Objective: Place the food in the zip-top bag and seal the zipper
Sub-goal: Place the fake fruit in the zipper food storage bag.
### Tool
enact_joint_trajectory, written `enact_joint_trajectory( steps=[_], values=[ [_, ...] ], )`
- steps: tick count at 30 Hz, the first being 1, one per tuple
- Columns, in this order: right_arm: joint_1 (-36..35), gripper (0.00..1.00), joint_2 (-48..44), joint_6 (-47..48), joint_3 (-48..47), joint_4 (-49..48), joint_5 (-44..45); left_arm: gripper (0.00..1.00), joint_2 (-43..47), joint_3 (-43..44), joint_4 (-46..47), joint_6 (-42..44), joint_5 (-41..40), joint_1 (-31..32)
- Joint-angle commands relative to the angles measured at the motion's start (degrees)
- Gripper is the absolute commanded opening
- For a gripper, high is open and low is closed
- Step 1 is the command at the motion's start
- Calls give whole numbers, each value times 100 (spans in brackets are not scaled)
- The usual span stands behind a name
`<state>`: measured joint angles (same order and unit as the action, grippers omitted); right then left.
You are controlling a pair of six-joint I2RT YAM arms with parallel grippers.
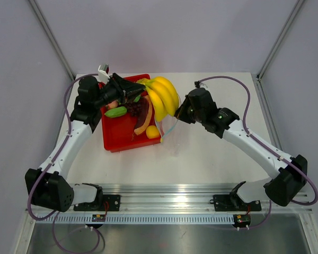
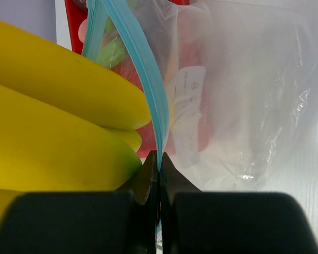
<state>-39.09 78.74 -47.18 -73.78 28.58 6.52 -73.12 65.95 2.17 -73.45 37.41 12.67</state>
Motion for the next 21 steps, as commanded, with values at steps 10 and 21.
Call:
enact_joint_trajectory(
  steps=[10,21],
  values=[
    [86,0,-350,-309,311,-651,-222,0,307,-267,996,-469,153,-36],
    [112,0,-614,-397,443,-819,-72,0,369,-337,-436,612,-383,-36]
  ],
)
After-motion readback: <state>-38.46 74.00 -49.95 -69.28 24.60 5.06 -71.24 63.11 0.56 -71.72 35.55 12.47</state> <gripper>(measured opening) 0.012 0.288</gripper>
